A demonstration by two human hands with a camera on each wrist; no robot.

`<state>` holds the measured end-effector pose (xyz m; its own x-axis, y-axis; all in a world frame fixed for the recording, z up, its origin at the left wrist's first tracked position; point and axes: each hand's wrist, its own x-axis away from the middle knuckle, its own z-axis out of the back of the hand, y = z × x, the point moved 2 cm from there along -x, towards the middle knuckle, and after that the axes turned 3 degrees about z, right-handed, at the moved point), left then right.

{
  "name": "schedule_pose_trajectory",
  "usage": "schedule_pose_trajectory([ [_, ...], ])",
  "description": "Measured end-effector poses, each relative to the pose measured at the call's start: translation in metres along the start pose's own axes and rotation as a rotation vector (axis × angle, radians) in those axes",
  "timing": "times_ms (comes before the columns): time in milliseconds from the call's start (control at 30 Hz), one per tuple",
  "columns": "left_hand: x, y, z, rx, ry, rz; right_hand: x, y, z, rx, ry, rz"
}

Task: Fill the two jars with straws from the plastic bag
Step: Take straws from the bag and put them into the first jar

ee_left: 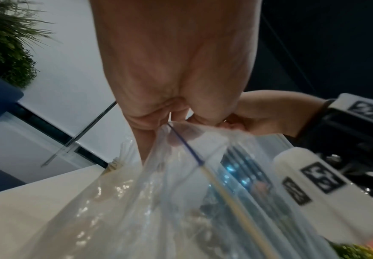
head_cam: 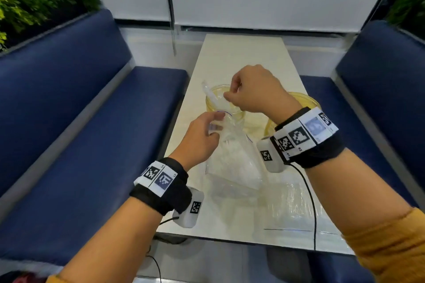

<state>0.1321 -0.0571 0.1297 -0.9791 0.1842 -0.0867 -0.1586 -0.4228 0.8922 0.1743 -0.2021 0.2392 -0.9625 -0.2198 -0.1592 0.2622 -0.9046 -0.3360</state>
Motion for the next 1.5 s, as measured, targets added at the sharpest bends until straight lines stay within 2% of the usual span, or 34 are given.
schedule_pose_trajectory([
  [67, -0.003, 0.002, -0.004, -0.004, 0.0, -0.008, 0.026, -0.004, -0.012, 0.029, -0.304, -0.029],
  [100, -0.004, 0.003, -0.007, -0.008, -0.003, -0.014, 0.036, -0.002, -0.021, 0.042, -0.409, -0.059],
  [167, -0.005, 0.006, -0.014, -0.001, -0.014, -0.026, 0.051, 0.004, -0.044, 0.178, -0.485, -0.093],
  [267, -0.002, 0.01, -0.025, 0.008, -0.022, -0.066, 0.068, 0.02, -0.077, 0.51, -0.57, -0.101],
  [400, 0.004, 0.012, -0.038, -0.009, -0.07, -0.104, 0.083, 0.042, -0.101, 0.563, -0.652, -0.158],
  [633, 0.013, 0.007, -0.043, 0.001, -0.074, -0.152, 0.095, 0.06, -0.096, 0.486, -0.602, -0.205],
  [733, 0.013, 0.005, -0.041, -0.093, -0.08, -0.199, 0.095, 0.055, -0.082, 0.441, -0.585, -0.211],
  [900, 0.012, 0.002, -0.051, -0.182, -0.098, -0.239, 0.083, 0.037, -0.053, 0.353, -0.471, -0.168],
  [1067, 0.006, -0.003, -0.065, -0.222, 0.008, -0.26, 0.073, 0.016, -0.02, 0.224, -0.327, -0.101],
  [1167, -0.003, -0.007, -0.072, -0.252, 0.081, -0.199, 0.069, 0.013, -0.005, 0.093, -0.207, -0.06],
  [1300, -0.006, -0.007, -0.07, -0.159, 0.113, -0.213, 0.066, 0.02, 0.0, -0.213, -0.028, -0.01],
  [1400, -0.006, -0.006, -0.064, -0.054, 0.122, -0.193, 0.062, 0.026, -0.01, -0.448, 0.021, -0.042],
  [1500, -0.012, -0.005, -0.062, -0.005, 0.106, -0.146, 0.059, 0.031, -0.026, -0.338, 0.021, -0.022],
])
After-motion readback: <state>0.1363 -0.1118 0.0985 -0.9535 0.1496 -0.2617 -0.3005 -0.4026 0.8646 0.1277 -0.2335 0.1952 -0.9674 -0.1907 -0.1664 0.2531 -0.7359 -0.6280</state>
